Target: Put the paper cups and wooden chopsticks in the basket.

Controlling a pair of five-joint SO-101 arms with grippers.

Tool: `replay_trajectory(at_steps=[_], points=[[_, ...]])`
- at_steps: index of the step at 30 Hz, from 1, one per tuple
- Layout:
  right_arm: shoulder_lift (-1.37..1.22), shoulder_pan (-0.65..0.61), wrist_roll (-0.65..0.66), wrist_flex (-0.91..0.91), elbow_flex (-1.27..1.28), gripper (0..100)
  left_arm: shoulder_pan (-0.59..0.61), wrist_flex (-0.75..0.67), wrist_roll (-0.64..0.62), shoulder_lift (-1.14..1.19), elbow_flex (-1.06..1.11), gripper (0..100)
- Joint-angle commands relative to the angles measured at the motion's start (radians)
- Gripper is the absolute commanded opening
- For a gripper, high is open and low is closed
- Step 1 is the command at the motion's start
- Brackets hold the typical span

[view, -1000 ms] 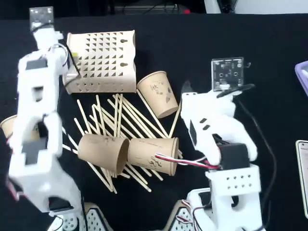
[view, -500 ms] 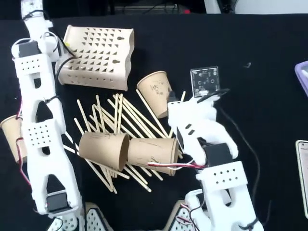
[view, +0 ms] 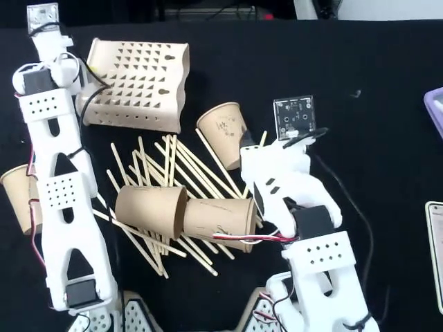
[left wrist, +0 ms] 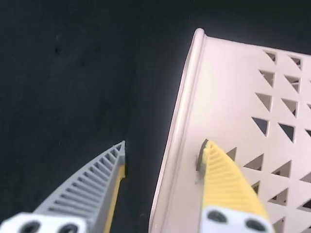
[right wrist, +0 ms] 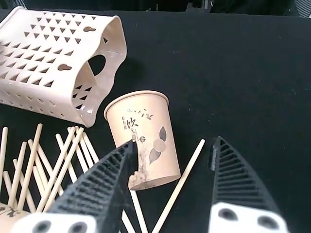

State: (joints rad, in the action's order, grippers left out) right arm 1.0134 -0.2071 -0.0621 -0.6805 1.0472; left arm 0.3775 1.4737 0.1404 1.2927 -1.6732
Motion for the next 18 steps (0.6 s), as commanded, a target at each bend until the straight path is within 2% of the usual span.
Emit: replay_trajectory(at_steps=[1,6,10,14,18], points=[[-0.008,-0.015,-0.003,0.006,-0.056,23.7,-0.008,0.107,0.029,0.064,0.012,24],[-0.013,-0.014,0.0,-0.121,-0.197,24.0,-0.094,0.222,0.029,0.063,0.007,24],[-0.015,-0.017,-0.005,-0.13,-0.211,24.0,-0.139,0.285,0.029,0.049,0.008,24],[-0.05,-0.037,-0.003,-0.04,-0.154,24.0,-0.137,0.285,0.029,0.014,0.008,24],[-0.208,-0.068,-0.005,0.072,-0.162,24.0,-0.16,0.287,0.029,-0.018,0.01,24]])
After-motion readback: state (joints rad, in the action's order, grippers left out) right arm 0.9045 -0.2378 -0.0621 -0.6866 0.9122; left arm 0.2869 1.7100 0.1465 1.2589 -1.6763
